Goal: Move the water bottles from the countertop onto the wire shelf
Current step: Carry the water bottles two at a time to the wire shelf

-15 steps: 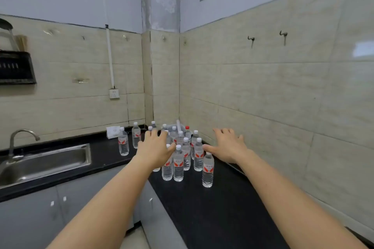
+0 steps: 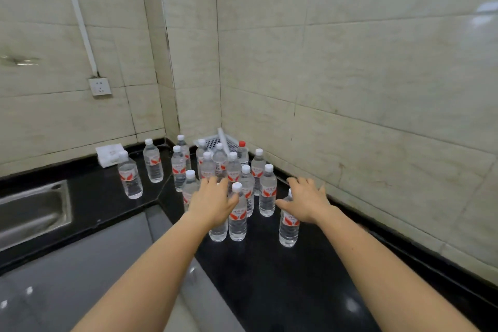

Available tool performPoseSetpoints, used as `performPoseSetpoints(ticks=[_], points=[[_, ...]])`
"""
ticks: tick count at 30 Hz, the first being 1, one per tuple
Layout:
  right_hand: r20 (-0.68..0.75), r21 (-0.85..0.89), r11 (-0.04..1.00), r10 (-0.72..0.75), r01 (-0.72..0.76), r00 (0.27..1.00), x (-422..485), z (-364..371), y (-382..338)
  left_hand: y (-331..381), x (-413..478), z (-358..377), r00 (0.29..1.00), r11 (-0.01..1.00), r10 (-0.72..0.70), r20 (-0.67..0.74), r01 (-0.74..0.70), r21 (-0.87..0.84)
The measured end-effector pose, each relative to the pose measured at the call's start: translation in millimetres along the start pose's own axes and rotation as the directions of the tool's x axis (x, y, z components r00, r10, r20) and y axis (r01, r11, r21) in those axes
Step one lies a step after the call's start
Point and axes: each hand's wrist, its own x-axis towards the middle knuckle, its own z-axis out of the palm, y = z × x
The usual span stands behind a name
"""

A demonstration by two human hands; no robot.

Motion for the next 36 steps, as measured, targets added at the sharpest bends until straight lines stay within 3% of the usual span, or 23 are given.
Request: performPoseSetpoints(ticks=[5, 9, 14, 18, 22, 26, 30, 34, 36], points=[[0.049, -0.015, 0.992, 0.130, -0.129, 0.990, 49, 47, -5, -28, 59, 57, 0.984, 0.986, 0.155, 0.085, -0.160, 0.051], [0.024, 0.007, 0.979, 0.205, -0.206, 0.978, 69, 78, 4, -38, 91, 92, 0.963, 0.956, 0.260, 0.065, -0.266, 0.121], [0.036, 0.011, 0.961, 0.277, -0.278, 0.960, 96, 98, 24, -46, 124, 122, 0.967, 0.922, 0.252, 0.042, -0.253, 0.292], [0.024, -0.059, 0.964, 0.261, -0.259, 0.965, 111, 108, 34, -45, 138, 130, 0.950, 0.867, 0.291, 0.116, -0.313, 0.389], [-0.061, -0.158, 0.968, 0.190, -0.197, 0.980, 112, 112, 41, -46, 143, 131, 0.948, 0.904, 0.311, 0.069, -0.318, 0.286], [-0.108, -0.136, 0.971, 0.183, -0.197, 0.977, 102, 114, 41, -54, 142, 128, 0.956, 0.958, 0.278, 0.090, -0.284, 0.049], [-0.172, -0.011, 0.974, 0.223, -0.228, 0.960, 84, 118, 38, -49, 144, 126, 0.951, 0.963, 0.254, 0.177, -0.230, -0.144], [-0.108, 0.261, 0.909, 0.362, -0.324, 0.926, 75, 111, 37, -37, 139, 126, 0.952, 0.957, 0.272, 0.138, -0.252, -0.143], [-0.066, 0.275, 0.899, 0.370, -0.340, 0.927, 68, 106, 41, -31, 131, 125, 0.946, 0.950, 0.297, 0.129, -0.278, -0.142]])
